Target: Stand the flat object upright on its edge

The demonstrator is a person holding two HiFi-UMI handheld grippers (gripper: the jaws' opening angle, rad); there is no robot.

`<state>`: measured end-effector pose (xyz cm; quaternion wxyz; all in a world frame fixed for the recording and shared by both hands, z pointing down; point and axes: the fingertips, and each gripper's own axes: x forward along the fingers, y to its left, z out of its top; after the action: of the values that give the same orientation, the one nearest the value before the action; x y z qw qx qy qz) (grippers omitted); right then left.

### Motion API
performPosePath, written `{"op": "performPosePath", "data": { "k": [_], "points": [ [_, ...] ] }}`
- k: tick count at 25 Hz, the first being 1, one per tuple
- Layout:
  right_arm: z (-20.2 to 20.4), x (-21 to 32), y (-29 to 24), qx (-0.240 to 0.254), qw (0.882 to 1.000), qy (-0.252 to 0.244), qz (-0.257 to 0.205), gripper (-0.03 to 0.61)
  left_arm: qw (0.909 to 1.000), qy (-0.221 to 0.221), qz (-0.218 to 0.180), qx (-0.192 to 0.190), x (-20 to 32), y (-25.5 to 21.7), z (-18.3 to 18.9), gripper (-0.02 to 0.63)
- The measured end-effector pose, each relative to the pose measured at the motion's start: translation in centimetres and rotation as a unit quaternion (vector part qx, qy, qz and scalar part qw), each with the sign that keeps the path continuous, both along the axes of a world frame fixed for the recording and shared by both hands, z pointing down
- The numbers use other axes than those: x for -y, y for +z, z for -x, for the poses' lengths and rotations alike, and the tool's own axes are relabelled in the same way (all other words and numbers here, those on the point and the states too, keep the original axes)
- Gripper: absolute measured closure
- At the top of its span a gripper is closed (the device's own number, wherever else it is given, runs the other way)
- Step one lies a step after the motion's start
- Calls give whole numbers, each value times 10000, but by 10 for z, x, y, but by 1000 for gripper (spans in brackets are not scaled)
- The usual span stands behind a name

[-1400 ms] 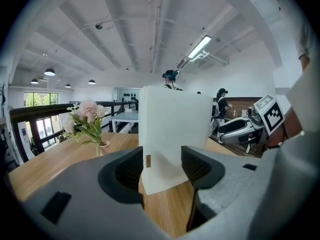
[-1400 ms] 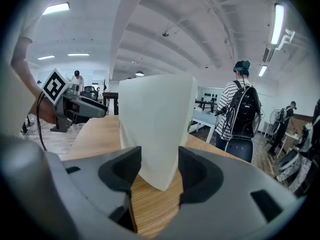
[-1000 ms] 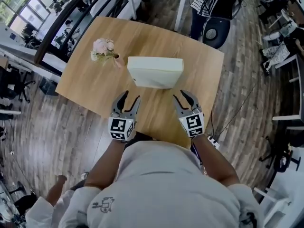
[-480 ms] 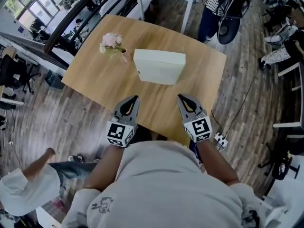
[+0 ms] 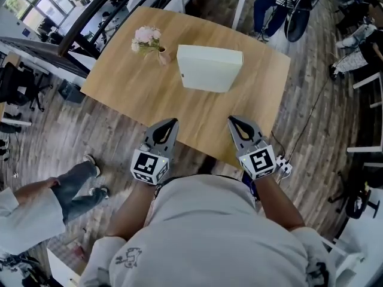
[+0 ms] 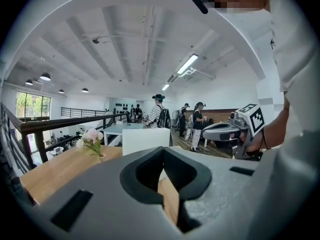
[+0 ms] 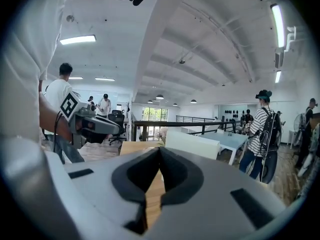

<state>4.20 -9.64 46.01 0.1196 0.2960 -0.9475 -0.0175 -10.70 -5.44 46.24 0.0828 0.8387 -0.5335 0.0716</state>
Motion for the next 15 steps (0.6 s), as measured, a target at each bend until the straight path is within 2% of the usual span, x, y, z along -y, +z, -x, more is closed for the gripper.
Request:
{"op": "performPosePath", "data": {
  "k": [6,15],
  "points": [
    [10,-35,-5,65,9997,192,117,574,9998,170,-6,-37,-36,-8,14,606],
    [22,-100,-21,149,9992,383,1,574,9991,355,-94,-191,-100,-18,34,607]
  ]
}}
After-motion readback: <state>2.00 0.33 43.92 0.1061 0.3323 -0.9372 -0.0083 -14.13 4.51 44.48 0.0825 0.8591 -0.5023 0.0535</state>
